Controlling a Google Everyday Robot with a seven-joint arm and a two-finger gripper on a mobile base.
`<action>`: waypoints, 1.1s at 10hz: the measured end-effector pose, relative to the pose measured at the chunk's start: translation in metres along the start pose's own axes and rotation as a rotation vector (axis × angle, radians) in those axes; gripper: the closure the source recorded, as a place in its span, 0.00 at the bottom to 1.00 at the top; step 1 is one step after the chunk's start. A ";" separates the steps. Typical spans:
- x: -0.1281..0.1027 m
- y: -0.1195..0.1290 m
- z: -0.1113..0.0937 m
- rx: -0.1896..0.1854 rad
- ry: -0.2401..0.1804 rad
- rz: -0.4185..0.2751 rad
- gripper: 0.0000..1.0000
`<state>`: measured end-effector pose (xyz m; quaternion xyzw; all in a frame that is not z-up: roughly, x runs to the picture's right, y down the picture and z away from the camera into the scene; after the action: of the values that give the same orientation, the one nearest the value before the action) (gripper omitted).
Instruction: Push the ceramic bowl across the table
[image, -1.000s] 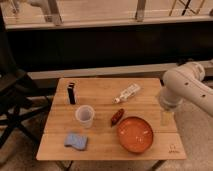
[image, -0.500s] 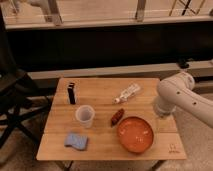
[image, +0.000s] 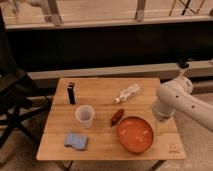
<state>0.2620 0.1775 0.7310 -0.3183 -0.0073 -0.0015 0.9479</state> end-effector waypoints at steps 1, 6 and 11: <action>0.001 0.002 0.002 -0.004 -0.003 0.003 0.20; 0.000 0.011 0.027 -0.022 -0.017 -0.019 0.20; -0.005 0.019 0.042 -0.045 -0.031 -0.037 0.20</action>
<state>0.2570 0.2175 0.7527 -0.3394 -0.0278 -0.0142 0.9401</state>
